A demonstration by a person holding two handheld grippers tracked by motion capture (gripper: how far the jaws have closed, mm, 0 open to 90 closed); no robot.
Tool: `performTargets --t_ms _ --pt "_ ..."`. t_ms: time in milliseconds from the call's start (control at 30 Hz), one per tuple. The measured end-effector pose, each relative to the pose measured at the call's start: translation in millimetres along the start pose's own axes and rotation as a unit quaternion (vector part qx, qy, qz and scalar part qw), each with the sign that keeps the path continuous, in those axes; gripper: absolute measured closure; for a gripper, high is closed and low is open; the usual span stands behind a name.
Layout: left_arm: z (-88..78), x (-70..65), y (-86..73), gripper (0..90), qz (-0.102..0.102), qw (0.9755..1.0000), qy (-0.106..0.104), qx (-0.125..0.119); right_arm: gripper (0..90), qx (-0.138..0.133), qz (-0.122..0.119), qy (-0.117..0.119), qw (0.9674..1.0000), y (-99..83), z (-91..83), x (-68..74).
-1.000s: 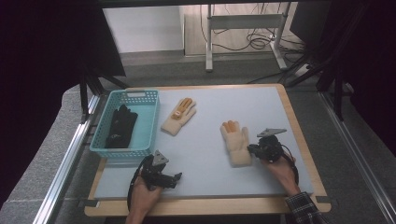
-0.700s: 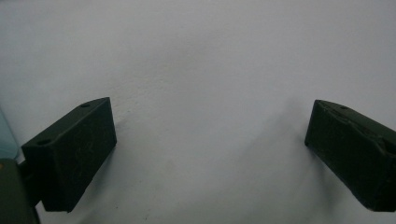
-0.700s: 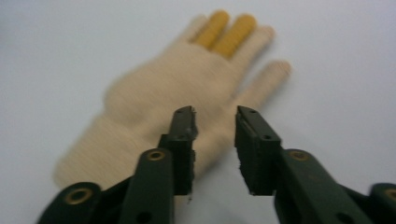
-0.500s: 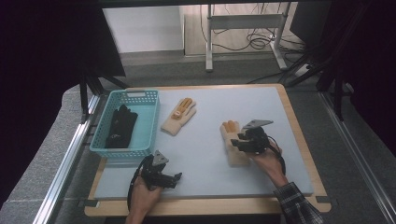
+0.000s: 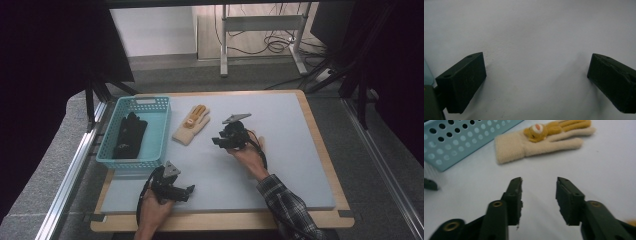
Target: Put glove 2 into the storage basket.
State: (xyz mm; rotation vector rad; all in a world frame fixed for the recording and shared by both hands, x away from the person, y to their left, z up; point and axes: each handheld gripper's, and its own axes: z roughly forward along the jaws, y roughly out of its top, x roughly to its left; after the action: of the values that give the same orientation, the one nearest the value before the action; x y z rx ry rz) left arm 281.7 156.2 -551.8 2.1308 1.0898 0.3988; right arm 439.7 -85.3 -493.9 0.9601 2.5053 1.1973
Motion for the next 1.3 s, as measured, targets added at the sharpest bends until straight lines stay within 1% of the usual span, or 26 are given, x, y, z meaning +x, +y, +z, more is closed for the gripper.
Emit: performTargets --t_ms 100,167,300,400,467,533,633,733,767,833,900,933,967,1000,1067,1133,1200,1300 --pt "0.1 -0.2 -0.1 2.3 -0.001 1.0 -0.001 -0.001 64.6 0.005 -0.008 0.001 1.0 7.8 17.3 4.3" --pt "0.1 -0.1 -0.1 2.3 -0.001 1.0 0.0 0.0 67.8 0.004 -0.011 0.0 0.9999 12.3 27.6 7.1" --pt "0.1 -0.2 -0.1 2.3 -0.002 1.0 0.0 -0.001 70.1 0.001 -0.012 -0.003 0.9999 22.9 45.2 6.7" --pt "0.1 -0.2 -0.1 2.3 -0.002 1.0 0.0 -0.001 68.9 -0.006 -0.002 -0.005 1.0 28.7 55.5 5.3" --pt "0.1 -0.3 -0.1 2.3 -0.002 1.0 0.0 -0.001 65.1 -0.009 0.002 -0.01 0.9999 31.5 63.7 5.4" --pt "0.1 -0.2 -0.1 2.3 -0.001 1.0 0.0 -0.001 59.4 -0.009 0.001 -0.018 0.9998 33.9 72.2 5.7" --pt "0.1 -0.5 -0.2 2.3 -0.003 1.0 0.0 -0.001 55.2 -0.009 0.005 -0.026 0.9996 37.6 84.3 6.8" --pt "0.1 -0.5 -0.2 2.3 -0.003 1.0 0.0 -0.002 54.3 -0.001 0.0 -0.038 0.9993 40.3 96.5 8.0" --pt "0.1 -0.5 -0.2 2.4 -0.003 1.0 0.0 -0.002 54.7 0.009 -0.007 -0.048 0.9988 40.0 104.3 9.5" --pt "0.1 -0.5 -0.2 2.3 -0.003 1.0 0.0 -0.002 57.2 0.014 -0.015 -0.054 0.9983 38.9 109.9 10.0" --pt "0.1 -0.6 -0.3 2.3 -0.003 1.0 0.0 -0.002 64.2 0.01 -0.019 -0.058 0.9981 37.8 112.3 11.3" --pt "0.1 -0.5 -0.2 2.4 -0.003 1.0 0.0 -0.002 70.0 0.008 -0.023 -0.061 0.9978 37.5 113.1 12.3" --pt "0.1 -0.6 -0.2 2.3 -0.003 1.0 0.0 -0.002 78.2 0.009 -0.022 -0.059 0.998 37.5 113.0 12.9" --pt "0.1 -0.6 -0.2 2.4 -0.003 1.0 0.0 -0.002 82.0 0.012 -0.022 -0.057 0.998 37.7 112.6 13.7" --pt "0.1 -0.6 -0.3 2.3 -0.003 1.0 0.0 -0.002 84.9 0.019 -0.022 -0.058 0.9979 38.8 111.5 14.7" --pt "0.1 -0.6 -0.3 2.4 -0.003 1.0 0.0 -0.002 85.6 0.027 -0.022 -0.054 0.9979 40.1 108.8 14.2" --pt "0.1 -0.6 -0.3 2.4 -0.003 1.0 0.0 -0.002 85.9 0.026 -0.025 -0.049 0.9981 40.2 105.1 13.6" --pt "0.1 -0.5 -0.3 2.3 -0.003 1.0 0.0 -0.002 86.1 0.017 -0.024 -0.043 0.9986 42.6 93.2 13.1"
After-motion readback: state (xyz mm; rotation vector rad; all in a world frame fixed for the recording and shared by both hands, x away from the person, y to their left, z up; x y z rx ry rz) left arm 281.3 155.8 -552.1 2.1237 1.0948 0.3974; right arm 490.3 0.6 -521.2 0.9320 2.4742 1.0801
